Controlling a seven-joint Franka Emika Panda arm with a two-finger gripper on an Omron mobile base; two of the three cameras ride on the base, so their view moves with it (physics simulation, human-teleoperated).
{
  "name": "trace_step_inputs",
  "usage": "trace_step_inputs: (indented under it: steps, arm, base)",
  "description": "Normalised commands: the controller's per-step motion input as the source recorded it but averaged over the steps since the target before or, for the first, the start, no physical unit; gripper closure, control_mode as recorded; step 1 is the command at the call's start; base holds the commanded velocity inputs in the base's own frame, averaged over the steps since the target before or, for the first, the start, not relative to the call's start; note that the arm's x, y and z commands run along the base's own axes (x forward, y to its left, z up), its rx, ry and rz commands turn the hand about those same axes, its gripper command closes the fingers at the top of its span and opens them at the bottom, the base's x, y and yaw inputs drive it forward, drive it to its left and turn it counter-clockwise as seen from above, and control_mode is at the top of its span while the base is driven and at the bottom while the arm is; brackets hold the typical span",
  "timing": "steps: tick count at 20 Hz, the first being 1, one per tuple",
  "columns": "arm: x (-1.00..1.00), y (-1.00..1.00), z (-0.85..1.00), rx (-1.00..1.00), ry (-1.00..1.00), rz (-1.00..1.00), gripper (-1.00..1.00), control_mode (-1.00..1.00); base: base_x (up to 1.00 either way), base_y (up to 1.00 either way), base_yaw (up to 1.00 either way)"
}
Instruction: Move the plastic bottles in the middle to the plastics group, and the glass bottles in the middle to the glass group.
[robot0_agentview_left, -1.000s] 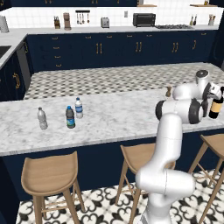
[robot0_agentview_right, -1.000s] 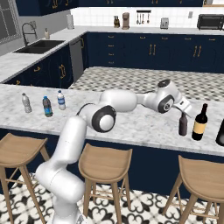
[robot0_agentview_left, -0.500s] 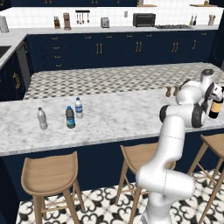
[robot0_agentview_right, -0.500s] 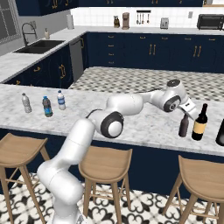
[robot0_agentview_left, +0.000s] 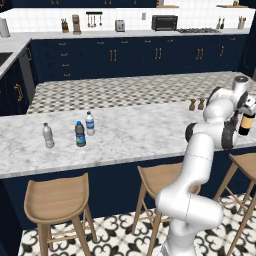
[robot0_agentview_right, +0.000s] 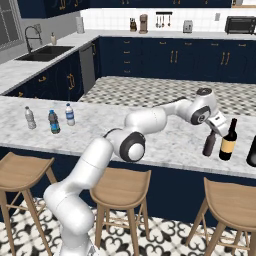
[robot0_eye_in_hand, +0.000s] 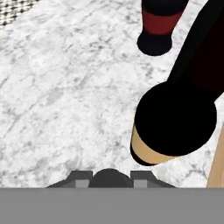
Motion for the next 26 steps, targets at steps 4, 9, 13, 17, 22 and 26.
trace_step_inputs:
  steps: [4,9,13,17,22,26]
  arm:
    - [-0.03,0.42,-0.41,0.0,0.02,-0.03,-1.0,-1.0]
    - [-0.08,0.09,-0.2,-0.01,-0.02,0.0,-1.0,-1.0]
    - [-0.02,0.02,-0.07,0.0,-0.01,0.0,-1.0,-1.0]
    - [-0.18,0.0,0.2,0.0,-0.02,0.0,-1.0,-1.0]
    - [-0.32,0.13,0.21,0.0,-0.04,0.0,-1.0,-1.0]
    - [-0.55,0.21,0.36,0.0,-0.03,0.02,-1.0,-1.0]
  base:
    - [0.0,0.0,0.0]
    - [0.0,0.0,0.0]
    - [0.0,0.0,0.0]
    - [0.0,0.0,0.0]
    - [0.0,0.0,0.0]
    - [0.0,0.0,0.0]
